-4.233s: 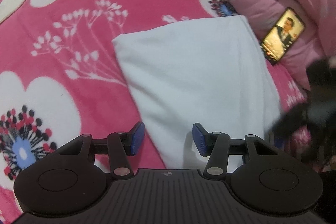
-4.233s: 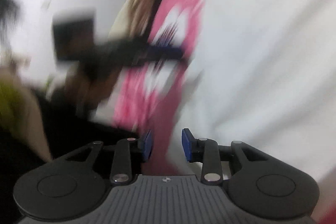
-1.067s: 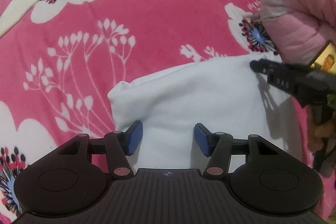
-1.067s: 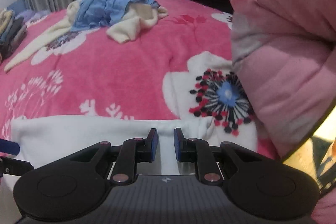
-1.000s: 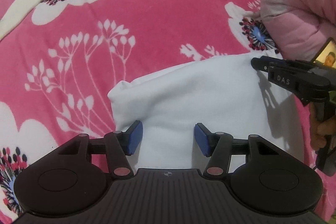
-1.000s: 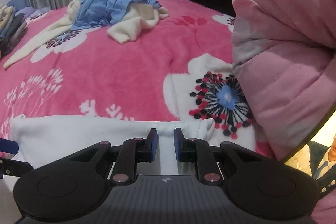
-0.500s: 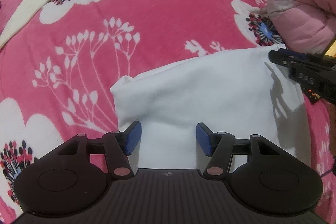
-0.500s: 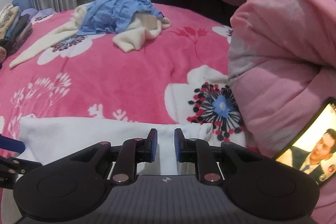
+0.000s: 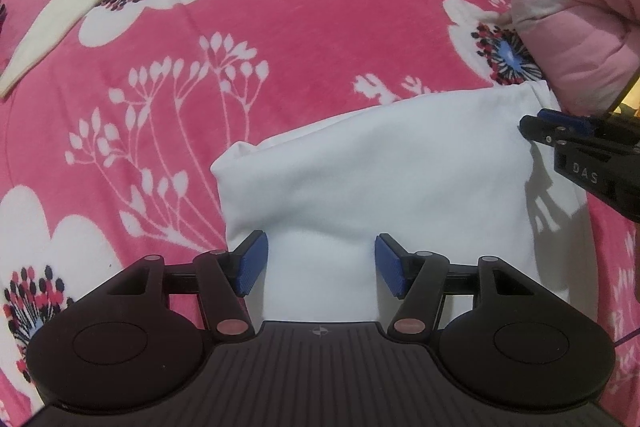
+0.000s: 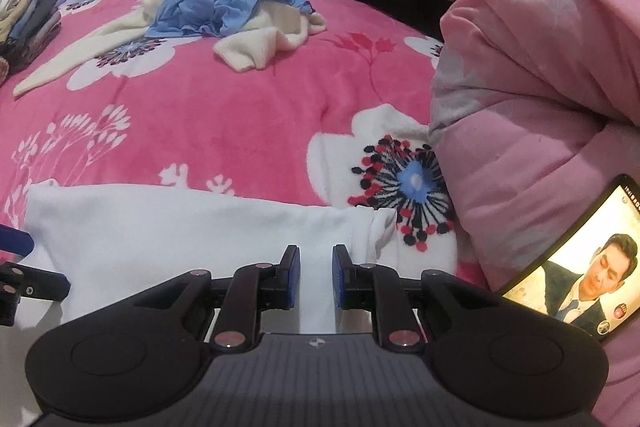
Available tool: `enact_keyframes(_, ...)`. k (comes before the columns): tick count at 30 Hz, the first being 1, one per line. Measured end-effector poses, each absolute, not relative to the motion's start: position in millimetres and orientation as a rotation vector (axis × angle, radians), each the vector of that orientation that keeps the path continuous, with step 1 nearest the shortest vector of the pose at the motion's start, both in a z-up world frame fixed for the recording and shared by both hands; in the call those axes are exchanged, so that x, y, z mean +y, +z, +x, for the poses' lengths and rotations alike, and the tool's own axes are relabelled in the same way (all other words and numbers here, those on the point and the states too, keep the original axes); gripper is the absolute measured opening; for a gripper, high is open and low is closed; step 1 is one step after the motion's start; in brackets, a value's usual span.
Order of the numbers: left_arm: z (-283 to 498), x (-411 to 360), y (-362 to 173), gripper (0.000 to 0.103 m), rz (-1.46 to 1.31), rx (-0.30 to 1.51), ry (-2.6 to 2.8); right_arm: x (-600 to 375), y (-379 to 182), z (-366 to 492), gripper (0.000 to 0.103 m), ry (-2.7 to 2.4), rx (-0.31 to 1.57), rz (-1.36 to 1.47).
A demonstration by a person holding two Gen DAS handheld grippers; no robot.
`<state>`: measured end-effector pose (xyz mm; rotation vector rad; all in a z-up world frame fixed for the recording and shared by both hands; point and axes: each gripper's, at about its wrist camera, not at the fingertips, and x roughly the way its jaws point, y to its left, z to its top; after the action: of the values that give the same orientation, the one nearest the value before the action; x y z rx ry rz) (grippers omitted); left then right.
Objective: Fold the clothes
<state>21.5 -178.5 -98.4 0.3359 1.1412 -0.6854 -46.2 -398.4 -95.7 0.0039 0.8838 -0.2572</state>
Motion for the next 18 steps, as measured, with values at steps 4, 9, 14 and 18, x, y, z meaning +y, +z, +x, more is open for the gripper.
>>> enact_keyframes(4,22,-179,-98,0.060,0.344,1.138,-0.690,-396,-93,-49,0.018,-0.246,0.890,0.010)
enact_keyframes(9,20,-180,-99,0.061,0.352,1.133,-0.687,-389,-90,-50,0.018,-0.220,0.899,0.005)
enact_keyframes(14,19,-180,-99,0.061,0.354,1.131,-0.683,-382,-88,-52,0.018,-0.192,0.903,0.001)
enact_keyframes(18,19,-181,-99,0.061,0.358,1.129,-0.681,-378,-89,-54,0.018,-0.179,0.909,-0.015)
